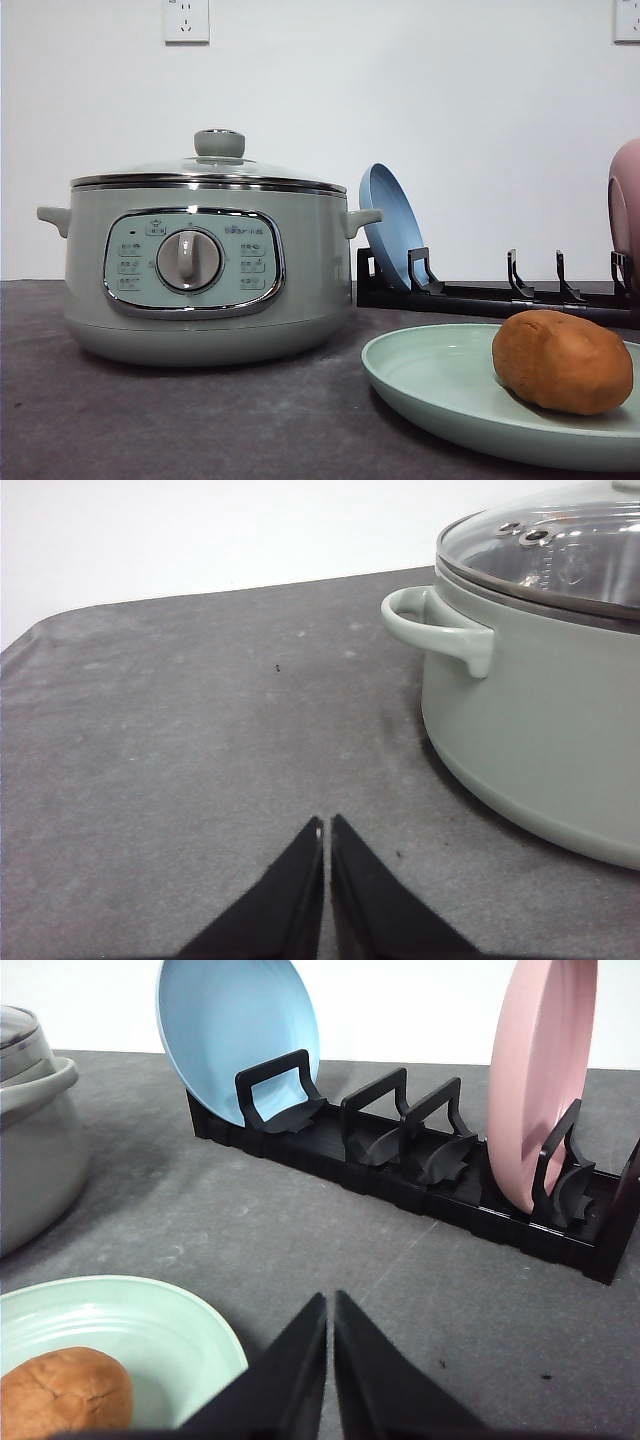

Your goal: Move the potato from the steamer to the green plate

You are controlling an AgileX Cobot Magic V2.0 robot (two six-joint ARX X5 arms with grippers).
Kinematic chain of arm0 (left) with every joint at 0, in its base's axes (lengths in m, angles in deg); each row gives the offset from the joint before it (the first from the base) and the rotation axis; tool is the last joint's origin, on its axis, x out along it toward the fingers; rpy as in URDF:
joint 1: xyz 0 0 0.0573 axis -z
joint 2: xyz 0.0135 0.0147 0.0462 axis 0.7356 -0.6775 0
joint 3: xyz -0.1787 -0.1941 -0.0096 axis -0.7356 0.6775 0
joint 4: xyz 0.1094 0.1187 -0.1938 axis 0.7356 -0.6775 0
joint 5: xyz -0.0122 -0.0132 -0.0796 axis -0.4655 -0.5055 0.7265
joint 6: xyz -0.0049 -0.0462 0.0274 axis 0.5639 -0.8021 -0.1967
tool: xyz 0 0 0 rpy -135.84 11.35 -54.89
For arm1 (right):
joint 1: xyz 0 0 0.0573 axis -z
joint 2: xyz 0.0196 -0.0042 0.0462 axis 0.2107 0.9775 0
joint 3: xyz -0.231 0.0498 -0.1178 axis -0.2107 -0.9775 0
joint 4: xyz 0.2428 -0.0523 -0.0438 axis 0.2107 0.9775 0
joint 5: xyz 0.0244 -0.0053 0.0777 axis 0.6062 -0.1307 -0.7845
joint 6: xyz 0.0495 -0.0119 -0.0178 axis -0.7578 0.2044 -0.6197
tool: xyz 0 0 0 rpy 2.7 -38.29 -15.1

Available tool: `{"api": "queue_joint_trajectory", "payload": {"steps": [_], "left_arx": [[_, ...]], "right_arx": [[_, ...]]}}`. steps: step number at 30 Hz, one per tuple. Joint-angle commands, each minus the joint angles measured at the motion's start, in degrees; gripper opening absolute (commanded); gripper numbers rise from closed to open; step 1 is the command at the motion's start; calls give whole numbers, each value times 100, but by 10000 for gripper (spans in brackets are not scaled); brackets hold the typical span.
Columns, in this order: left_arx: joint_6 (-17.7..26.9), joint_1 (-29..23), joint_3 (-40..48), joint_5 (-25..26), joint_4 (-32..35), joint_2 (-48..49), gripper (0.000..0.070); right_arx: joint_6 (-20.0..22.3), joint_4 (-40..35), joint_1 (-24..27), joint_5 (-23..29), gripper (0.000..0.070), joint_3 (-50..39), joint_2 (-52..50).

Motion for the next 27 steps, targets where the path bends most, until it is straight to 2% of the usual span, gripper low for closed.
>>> {"api": "queue_joint_trajectory", "payload": {"steps": [1, 27], "left_arx": [[28, -11, 111, -7, -44, 9, 4], [28, -11, 109, -7, -44, 9, 4]], "right_arx": [[24, -37, 7, 0, 0, -24, -9], [24, -37, 7, 0, 0, -24, -9]]}}
